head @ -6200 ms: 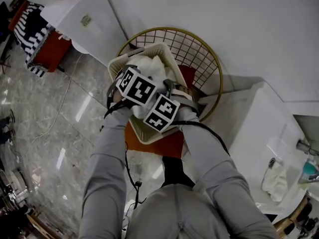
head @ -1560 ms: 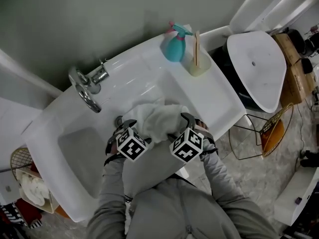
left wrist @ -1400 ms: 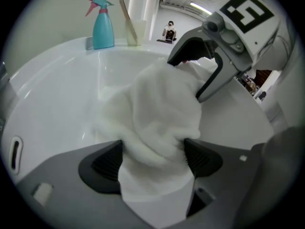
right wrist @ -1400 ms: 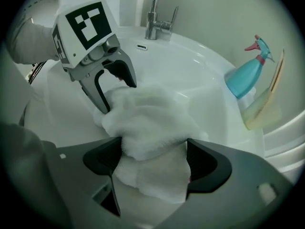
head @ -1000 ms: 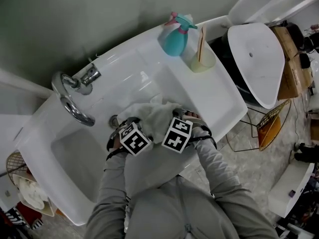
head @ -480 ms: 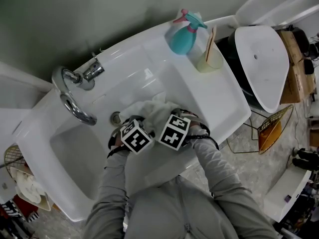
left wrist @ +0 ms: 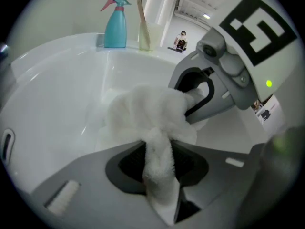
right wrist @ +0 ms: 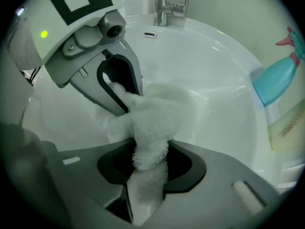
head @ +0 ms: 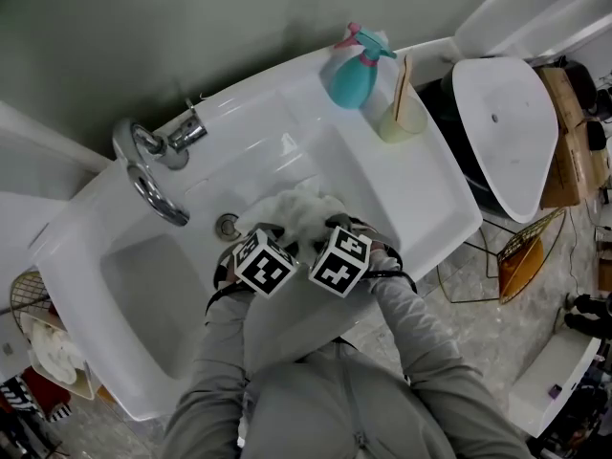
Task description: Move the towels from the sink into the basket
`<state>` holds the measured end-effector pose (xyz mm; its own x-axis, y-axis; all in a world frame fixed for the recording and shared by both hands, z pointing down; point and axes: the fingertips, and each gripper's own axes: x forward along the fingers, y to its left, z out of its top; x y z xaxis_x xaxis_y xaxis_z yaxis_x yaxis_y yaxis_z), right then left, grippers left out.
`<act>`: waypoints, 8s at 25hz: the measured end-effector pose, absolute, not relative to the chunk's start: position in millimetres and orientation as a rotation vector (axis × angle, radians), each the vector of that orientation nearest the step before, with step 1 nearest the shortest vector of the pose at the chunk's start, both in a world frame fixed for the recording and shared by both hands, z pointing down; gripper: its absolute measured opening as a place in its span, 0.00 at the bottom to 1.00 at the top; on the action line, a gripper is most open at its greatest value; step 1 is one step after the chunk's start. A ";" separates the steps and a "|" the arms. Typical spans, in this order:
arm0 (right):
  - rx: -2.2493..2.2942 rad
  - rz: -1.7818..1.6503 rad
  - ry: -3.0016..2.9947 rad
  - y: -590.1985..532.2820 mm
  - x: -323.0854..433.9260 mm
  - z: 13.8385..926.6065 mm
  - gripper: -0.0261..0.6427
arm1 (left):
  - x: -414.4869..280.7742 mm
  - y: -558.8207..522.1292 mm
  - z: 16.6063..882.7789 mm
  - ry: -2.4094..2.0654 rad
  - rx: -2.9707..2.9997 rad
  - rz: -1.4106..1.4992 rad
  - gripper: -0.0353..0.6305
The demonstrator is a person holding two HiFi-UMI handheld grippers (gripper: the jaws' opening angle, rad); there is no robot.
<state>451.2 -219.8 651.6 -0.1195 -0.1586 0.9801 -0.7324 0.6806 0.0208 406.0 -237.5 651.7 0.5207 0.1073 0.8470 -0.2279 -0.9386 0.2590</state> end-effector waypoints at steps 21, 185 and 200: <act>0.983 0.300 -2.030 -241.7 393.7 544.0 0.25 | 360.5 -245.3 544.9 -0.588 2.538 1.210 0.29; 0.648 -0.211 -2.710 -77.0 -347.9 369.6 0.35 | -458.7 53.6 393.9 -2.240 1.738 0.413 0.40; 0.822 0.027 -2.836 -70.2 -275.2 348.0 0.35 | -441.2 112.7 378.5 -2.422 1.575 0.204 0.40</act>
